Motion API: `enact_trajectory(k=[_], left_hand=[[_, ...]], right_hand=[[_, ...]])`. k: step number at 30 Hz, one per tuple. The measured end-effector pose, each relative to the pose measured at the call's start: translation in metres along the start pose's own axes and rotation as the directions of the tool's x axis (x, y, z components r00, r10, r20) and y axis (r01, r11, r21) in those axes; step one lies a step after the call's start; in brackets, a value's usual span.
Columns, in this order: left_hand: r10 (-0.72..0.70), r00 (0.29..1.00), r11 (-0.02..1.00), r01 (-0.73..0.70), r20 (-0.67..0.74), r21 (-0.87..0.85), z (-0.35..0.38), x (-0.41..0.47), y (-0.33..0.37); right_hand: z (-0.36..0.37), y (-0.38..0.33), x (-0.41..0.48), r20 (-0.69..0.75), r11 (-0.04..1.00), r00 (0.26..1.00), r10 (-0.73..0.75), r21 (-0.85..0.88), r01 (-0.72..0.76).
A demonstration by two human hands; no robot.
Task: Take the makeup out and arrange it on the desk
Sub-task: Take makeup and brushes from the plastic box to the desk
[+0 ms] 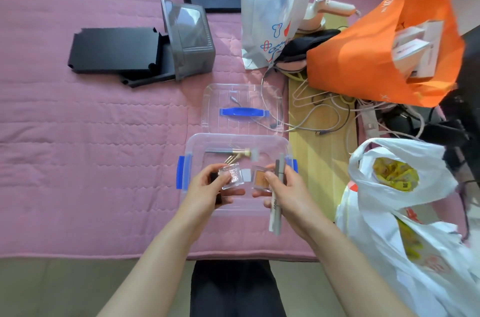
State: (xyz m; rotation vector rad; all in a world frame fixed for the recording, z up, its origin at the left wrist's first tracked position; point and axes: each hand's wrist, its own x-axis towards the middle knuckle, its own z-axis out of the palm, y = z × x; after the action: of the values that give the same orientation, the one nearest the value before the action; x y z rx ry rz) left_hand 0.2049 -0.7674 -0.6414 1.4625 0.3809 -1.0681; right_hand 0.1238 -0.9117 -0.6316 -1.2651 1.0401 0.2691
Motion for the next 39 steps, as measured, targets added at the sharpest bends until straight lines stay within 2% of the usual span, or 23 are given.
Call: enact_trajectory(k=[3, 8, 14, 21, 32, 39], left_hand=[[0.013, 1.000, 0.996, -0.013, -0.006, -0.090, -0.002, -0.036, 0.011], [0.040, 0.998, 0.989, -0.046, -0.049, -0.141, -0.007, -0.091, 0.018], [0.097, 0.989, 0.985, -0.112, -0.115, -0.135, -0.004, -0.149, 0.016], [0.100, 0.977, 0.950, -0.151, -0.191, -0.275, 0.012, -0.214, 0.004], [0.213, 0.912, 0.840, -0.354, -0.350, -0.411, 0.014, -0.303, -0.044], [0.171, 0.823, 0.740, -0.471, -0.542, -0.481, -0.004, -0.345, -0.074]], right_hand=[[0.002, -0.012, -0.030, 0.014, 1.000, 1.000, 0.008, -0.012, -0.008], [0.005, -0.027, -0.076, 0.091, 0.996, 0.996, 0.005, 0.092, -0.013], [0.003, -0.037, -0.123, 0.133, 0.999, 0.991, -0.021, 0.050, 0.014], [-0.011, -0.047, -0.174, 0.216, 1.000, 0.976, -0.015, 0.001, 0.015], [0.000, -0.039, -0.236, 0.408, 0.930, 0.913, 0.008, -0.340, 0.144], [0.047, -0.035, -0.269, 0.542, 0.865, 0.838, 0.062, -0.448, 0.226]])
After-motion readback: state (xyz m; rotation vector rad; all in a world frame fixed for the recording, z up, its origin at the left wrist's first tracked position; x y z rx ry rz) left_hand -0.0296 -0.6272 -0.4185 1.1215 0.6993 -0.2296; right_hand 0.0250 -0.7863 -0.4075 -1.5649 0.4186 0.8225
